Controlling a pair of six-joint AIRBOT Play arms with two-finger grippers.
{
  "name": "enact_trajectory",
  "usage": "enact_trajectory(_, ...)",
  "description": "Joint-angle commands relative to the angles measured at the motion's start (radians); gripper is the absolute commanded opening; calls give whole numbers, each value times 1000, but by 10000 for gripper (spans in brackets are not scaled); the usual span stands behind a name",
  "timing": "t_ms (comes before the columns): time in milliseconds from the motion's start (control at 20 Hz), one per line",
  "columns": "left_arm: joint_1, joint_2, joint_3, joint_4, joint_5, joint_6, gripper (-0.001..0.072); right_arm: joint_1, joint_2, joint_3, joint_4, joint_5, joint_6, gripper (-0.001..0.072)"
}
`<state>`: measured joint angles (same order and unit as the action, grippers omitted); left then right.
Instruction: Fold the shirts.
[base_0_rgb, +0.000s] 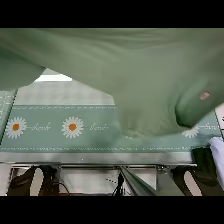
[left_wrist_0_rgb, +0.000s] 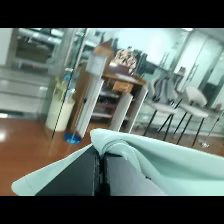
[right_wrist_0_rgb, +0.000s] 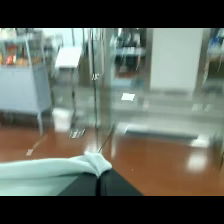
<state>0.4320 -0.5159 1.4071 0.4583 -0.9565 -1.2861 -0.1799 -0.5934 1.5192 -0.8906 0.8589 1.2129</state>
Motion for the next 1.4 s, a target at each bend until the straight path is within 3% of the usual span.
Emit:
enact_trajectory(0, 3, 18, 26, -33, 5, 4, 20, 0, 7, 90, -61, -55, 6, 39)
enact_trajectory(150, 3, 43, 48, -32, -21, 3, 20, 0, 7, 133, -161, -52, 72, 39)
enact_trajectory(300, 3, 62, 49, -32, -151, -20, 20, 0, 7, 166, -230, 2, 118, 39)
enact_trajectory(500, 4, 61, 47, 29, -356, -204, 20, 0, -23, 167, -335, 167, 184, 38)
enact_trajectory(650, 4, 52, 26, 191, -440, -266, 19, 0, -131, 167, -396, 323, 192, 38)
enact_trajectory(750, 4, 47, -68, 227, -470, -325, 20, 4, -248, 167, -370, 350, 192, 39)
enact_trajectory(900, 4, 39, -290, 223, -447, -313, 20, 64, -461, 167, -333, 319, 180, 38)
enact_trajectory(1100, 4, -31, -533, 223, -281, -254, 20, 185, -739, 167, -366, 158, 166, 39)
enact_trajectory(1350, 4, -271, -550, 223, -202, -117, 21, 223, -961, 167, -369, -14, 168, 39)
